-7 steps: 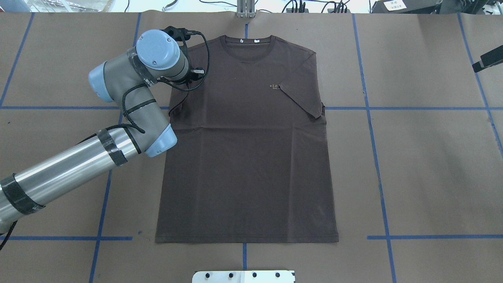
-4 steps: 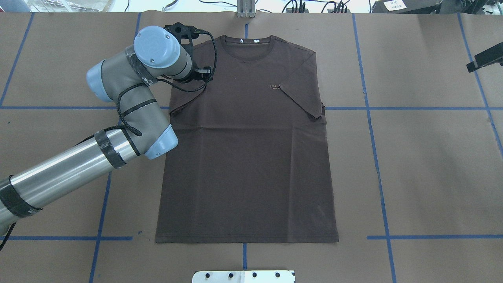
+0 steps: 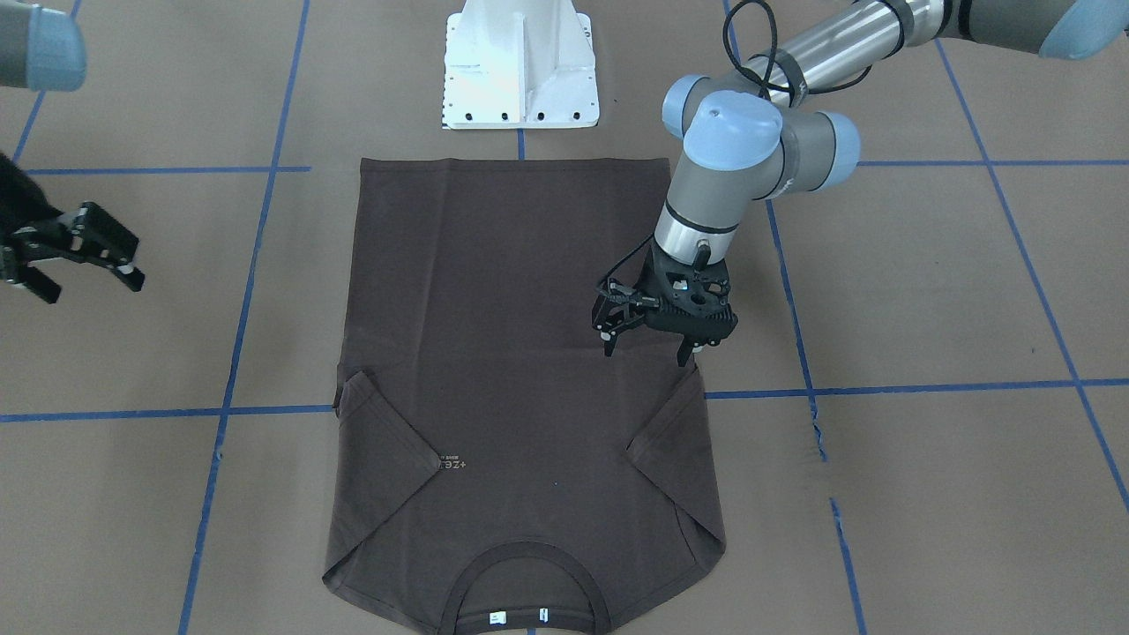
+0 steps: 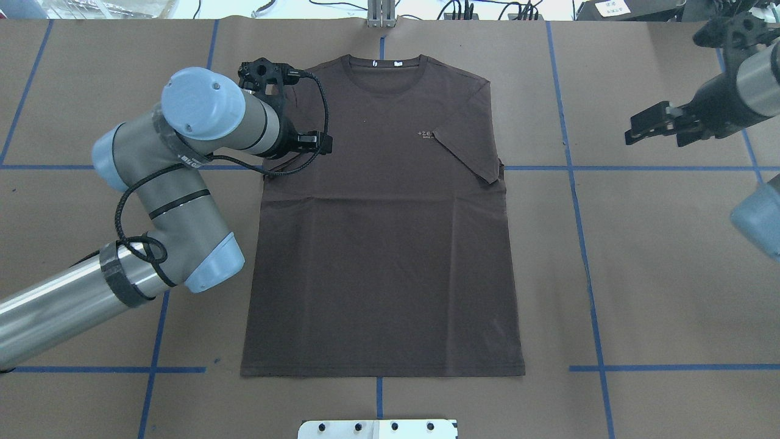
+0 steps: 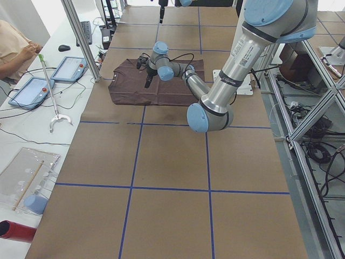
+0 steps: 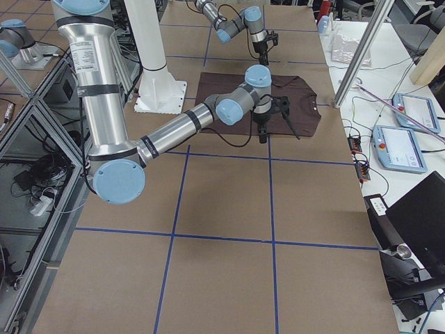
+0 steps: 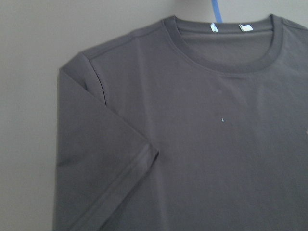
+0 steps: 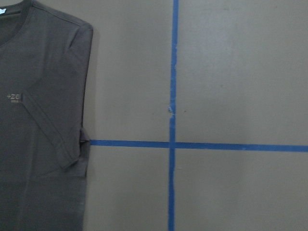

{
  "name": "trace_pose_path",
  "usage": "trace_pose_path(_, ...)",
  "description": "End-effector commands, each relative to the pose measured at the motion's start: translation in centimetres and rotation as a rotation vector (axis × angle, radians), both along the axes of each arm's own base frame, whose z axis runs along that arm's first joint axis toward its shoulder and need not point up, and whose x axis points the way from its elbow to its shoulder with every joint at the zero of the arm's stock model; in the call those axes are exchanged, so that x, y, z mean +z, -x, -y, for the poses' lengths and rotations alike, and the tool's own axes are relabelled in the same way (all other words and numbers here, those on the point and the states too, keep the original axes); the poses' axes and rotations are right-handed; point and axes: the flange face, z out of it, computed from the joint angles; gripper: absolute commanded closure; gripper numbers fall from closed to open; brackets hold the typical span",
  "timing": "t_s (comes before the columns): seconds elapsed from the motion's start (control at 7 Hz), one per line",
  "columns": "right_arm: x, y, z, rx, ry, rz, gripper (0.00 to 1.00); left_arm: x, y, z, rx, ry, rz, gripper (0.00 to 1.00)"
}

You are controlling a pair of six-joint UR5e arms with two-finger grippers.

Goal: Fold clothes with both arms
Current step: 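Move both grippers down to the shirt hem nearest the robot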

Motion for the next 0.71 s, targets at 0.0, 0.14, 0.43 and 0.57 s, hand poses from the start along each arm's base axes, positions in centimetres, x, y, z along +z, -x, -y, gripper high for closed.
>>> trace_pose_path(0.0, -3.1, 8.9, -8.0, 0.095, 0.077, 0.065, 0.0, -0.2, 1.0, -7.8, 0.045, 0.037, -0.063, 0.0)
trace_pose_path(0.14, -4.0, 10.9, -13.1, 0.123, 0.092, 0.071, 0.03, 0.6, 1.1, -12.0, 0.067, 0.084, -0.09, 0.0)
trace_pose_path(0.43, -5.0, 15.0, -22.6, 0.153, 0.129, 0.087, 0.06, 4.1, 2.2, -18.9, 0.092, 0.199, -0.094, 0.0)
trace_pose_path(0.57, -4.5, 16.8, -25.2, 0.16, 0.132, 0.077, 0.1, 5.1, 1.3, -22.5, 0.049, 0.257, -0.095, 0.14)
